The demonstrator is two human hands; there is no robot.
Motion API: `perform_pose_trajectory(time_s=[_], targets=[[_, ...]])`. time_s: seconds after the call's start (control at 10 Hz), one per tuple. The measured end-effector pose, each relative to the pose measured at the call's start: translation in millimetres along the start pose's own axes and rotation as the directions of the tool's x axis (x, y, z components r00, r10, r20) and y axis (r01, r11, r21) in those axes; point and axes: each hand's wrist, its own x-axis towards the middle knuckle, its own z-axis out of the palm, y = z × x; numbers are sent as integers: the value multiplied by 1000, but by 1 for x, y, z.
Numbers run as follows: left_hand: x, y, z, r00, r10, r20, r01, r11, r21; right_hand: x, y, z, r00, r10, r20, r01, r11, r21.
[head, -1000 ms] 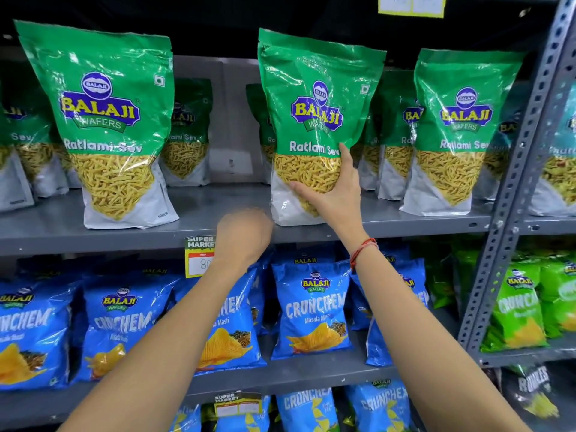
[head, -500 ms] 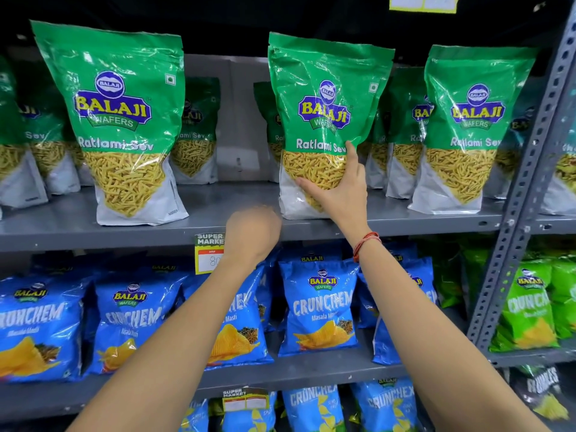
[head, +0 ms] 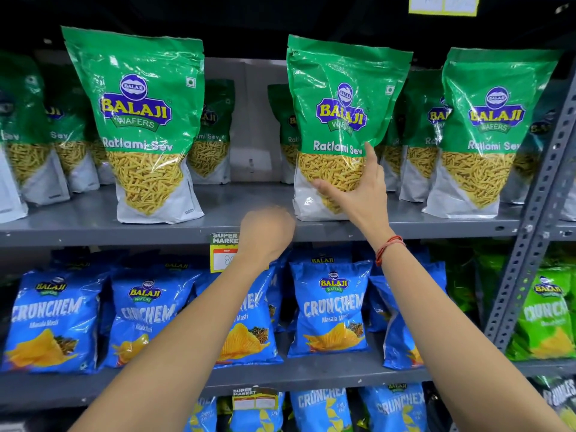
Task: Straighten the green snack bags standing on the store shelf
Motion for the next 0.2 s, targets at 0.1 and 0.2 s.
perform_pose_trajectory(time_s=[0.1, 0.2], targets=[[7, -4, -3, 1000, -22, 4, 22, 997, -74, 0, -4, -11, 997, -49, -52, 49, 999, -1], [22, -12, -5, 997, -37, 70, 43, 996, -80, -3, -14, -30, 985, -100, -141, 102, 995, 7]])
